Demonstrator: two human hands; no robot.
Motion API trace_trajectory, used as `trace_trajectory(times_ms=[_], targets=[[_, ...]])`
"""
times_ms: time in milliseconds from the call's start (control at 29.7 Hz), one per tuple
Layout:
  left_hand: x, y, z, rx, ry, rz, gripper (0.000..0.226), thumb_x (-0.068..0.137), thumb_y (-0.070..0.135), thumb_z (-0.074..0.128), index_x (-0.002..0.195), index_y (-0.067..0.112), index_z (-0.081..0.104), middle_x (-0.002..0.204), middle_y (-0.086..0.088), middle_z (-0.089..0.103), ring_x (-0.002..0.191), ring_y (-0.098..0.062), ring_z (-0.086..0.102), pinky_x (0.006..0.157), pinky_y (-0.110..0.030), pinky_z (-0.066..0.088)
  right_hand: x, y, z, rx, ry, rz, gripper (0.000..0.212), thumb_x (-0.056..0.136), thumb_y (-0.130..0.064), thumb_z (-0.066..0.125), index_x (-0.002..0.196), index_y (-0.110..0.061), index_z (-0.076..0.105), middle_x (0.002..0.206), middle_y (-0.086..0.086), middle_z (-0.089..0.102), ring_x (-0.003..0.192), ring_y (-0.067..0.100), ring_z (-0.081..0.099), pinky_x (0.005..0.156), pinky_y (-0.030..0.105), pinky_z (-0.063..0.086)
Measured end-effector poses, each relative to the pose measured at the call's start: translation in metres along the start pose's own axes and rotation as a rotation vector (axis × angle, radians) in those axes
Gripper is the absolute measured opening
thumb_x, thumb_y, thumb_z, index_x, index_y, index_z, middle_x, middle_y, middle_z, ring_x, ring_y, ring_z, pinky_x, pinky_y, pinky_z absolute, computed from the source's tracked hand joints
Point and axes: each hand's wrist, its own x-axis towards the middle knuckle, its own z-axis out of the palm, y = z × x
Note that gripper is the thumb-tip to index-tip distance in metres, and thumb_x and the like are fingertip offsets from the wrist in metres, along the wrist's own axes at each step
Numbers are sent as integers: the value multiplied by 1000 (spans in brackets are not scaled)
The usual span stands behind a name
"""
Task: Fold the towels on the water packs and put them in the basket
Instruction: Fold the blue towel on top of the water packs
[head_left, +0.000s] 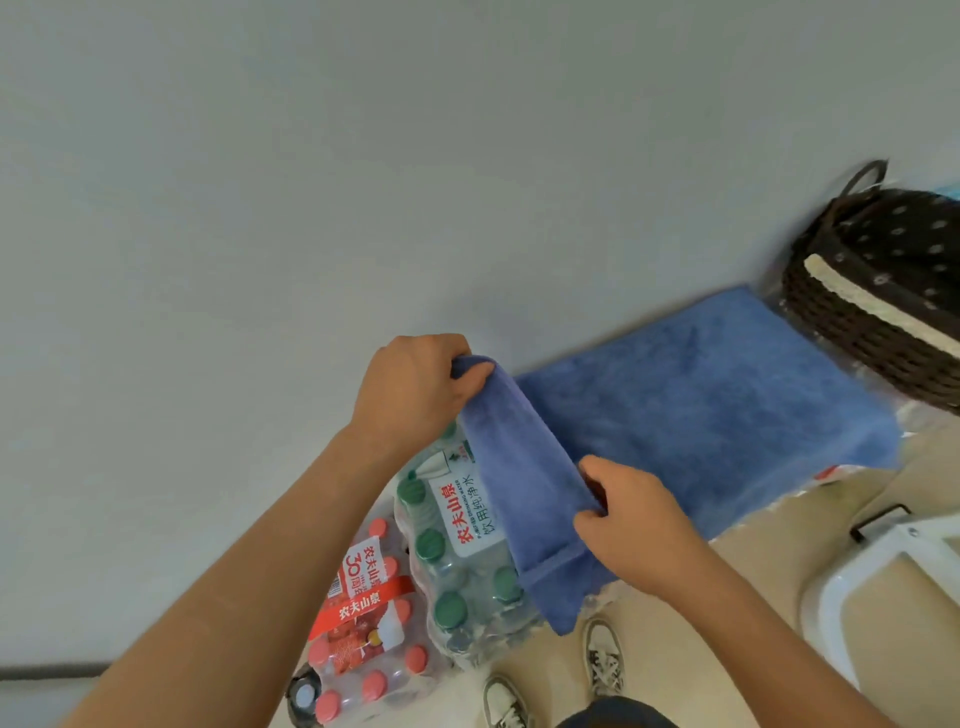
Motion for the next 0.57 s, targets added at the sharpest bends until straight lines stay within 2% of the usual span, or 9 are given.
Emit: trace_trajectory(times_ms=[101, 168, 269, 337, 471, 572], targets=[[7, 10, 15, -90, 6, 6, 31, 90, 39, 57, 74, 13, 60, 59, -2, 58, 60, -24, 54, 58, -33, 42, -14, 47, -23, 117, -49, 68, 11, 63, -4, 49, 63, -11, 40, 53, -6, 35, 55, 11, 30, 53, 32, 27], [12, 22, 25, -141, -3, 32, 24, 93, 36, 54, 84, 16, 64, 69, -3, 65, 67, -25, 58, 63, -36, 47, -22, 72, -42, 181, -105, 92, 5, 61, -7, 48, 64, -10, 51, 56, -5, 42, 57, 9, 37, 56, 31, 31], [20, 43, 42, -179, -6, 57, 20, 95, 30, 51, 95, 16, 65, 81, -7, 69, 77, -31, 61, 67, -36, 47, -28, 101, -74, 224, -224, 133, 16, 65, -5, 49, 72, -10, 62, 63, -3, 55, 62, 6, 50, 60, 28, 37], [27, 60, 52, -211, 8, 46, 17, 93, 31, 55, 94, 17, 65, 80, -4, 69, 77, -28, 62, 65, -32, 43, -27, 117, -94, 241, -272, 149, 18, 66, -5, 50, 75, -7, 65, 66, -1, 58, 64, 6, 53, 62, 28, 37], [49, 99, 64, -287, 34, 5, 17, 89, 36, 62, 88, 20, 64, 72, 4, 65, 69, -15, 57, 57, -20, 37, -18, 147, -129, 145, -316, 170, 10, 72, 2, 50, 71, -1, 59, 59, 0, 44, 60, 9, 39, 59, 28, 32], [70, 134, 76, -309, 74, 18, 15, 89, 36, 62, 87, 21, 65, 73, 3, 66, 70, -16, 58, 63, -25, 43, -6, 167, -155, 80, -371, 181, 15, 70, -3, 51, 58, -12, 49, 56, -2, 36, 56, 8, 31, 55, 27, 27]])
